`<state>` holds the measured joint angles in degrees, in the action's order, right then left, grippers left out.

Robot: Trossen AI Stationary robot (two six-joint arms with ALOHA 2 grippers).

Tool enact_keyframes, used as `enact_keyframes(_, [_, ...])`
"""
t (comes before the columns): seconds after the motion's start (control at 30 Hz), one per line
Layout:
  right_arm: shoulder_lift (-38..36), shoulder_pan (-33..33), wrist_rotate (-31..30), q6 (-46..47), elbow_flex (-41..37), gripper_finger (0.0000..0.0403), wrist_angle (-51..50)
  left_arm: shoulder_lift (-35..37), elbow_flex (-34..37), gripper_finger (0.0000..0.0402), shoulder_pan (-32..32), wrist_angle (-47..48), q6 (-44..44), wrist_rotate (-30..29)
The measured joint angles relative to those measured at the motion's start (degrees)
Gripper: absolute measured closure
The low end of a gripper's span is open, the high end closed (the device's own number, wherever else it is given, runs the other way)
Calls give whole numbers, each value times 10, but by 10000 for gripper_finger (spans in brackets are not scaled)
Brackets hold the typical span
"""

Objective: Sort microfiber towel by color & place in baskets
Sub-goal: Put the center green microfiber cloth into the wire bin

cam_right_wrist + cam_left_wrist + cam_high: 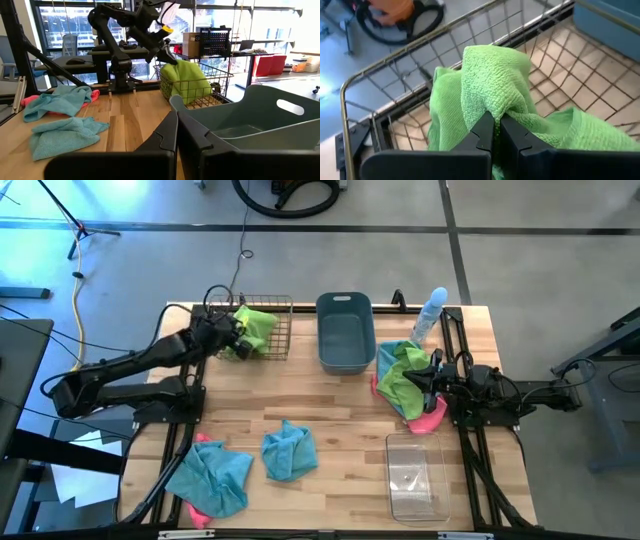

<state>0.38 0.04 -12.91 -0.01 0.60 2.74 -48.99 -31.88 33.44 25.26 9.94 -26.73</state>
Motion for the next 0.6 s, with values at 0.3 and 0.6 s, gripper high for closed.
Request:
enact_keyframes(0.3, [0,0,0,0,0,402,0,-156,-146,401,114,161,50,116])
enact_keyframes(0.6, [0,0,0,0,0,402,0,-301,-232,401,176,229,67,211])
